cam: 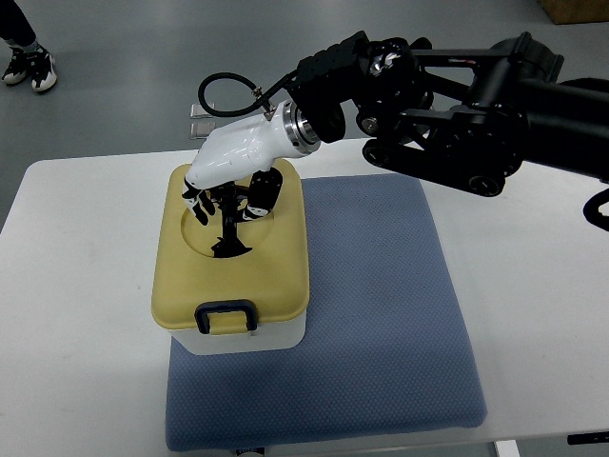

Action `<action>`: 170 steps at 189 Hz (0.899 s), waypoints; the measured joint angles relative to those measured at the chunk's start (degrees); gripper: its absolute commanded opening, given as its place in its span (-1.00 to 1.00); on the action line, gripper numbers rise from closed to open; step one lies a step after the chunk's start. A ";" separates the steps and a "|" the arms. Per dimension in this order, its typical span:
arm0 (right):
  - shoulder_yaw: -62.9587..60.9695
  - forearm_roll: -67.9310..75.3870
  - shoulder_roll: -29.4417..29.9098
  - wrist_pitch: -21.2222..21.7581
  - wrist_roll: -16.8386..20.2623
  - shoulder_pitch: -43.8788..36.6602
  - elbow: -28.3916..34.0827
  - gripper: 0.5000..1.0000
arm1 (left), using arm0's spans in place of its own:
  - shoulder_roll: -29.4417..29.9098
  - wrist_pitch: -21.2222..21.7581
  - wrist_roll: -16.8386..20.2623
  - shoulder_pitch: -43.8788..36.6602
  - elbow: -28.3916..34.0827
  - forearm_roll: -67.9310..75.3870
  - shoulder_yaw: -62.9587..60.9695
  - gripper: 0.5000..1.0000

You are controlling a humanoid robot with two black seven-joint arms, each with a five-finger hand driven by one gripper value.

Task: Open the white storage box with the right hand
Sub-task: 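Close the right hand's fingers around the black lid handle, then lift the yellow lid up off the cream box with the right hand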

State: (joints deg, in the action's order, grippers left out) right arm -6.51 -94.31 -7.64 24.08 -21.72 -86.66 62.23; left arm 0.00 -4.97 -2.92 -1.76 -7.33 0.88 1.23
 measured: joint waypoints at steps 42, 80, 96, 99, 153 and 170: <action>0.01 0.00 -0.05 0.07 -0.91 -0.29 0.28 -1.00 | 0.00 -0.04 0.00 0.00 0.00 0.00 0.00 1.00; -0.06 0.05 -0.28 0.09 -4.86 -1.66 0.59 -1.00 | 0.00 -0.04 0.00 0.00 0.00 0.00 0.00 1.00; -0.61 0.09 -0.38 0.10 -5.37 -2.03 0.61 -1.00 | 0.00 -0.04 0.02 0.00 0.00 0.00 0.00 1.00; -0.70 0.09 -0.40 0.12 -5.46 -2.13 0.62 -1.00 | 0.00 -0.04 0.03 0.00 0.00 0.00 0.00 1.00; -3.38 0.18 -2.14 0.42 -9.49 -5.92 0.72 -1.00 | 0.00 -0.02 0.03 0.00 0.01 0.00 0.00 1.00; -4.19 0.21 -4.03 0.71 -10.06 -7.52 0.81 -1.00 | 0.00 -0.01 0.03 0.00 0.01 0.00 0.00 1.00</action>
State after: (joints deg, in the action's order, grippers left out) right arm -10.69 -94.09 -11.67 24.79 -31.78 -94.18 63.04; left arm 0.00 -4.98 -2.89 -1.76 -7.32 0.88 1.23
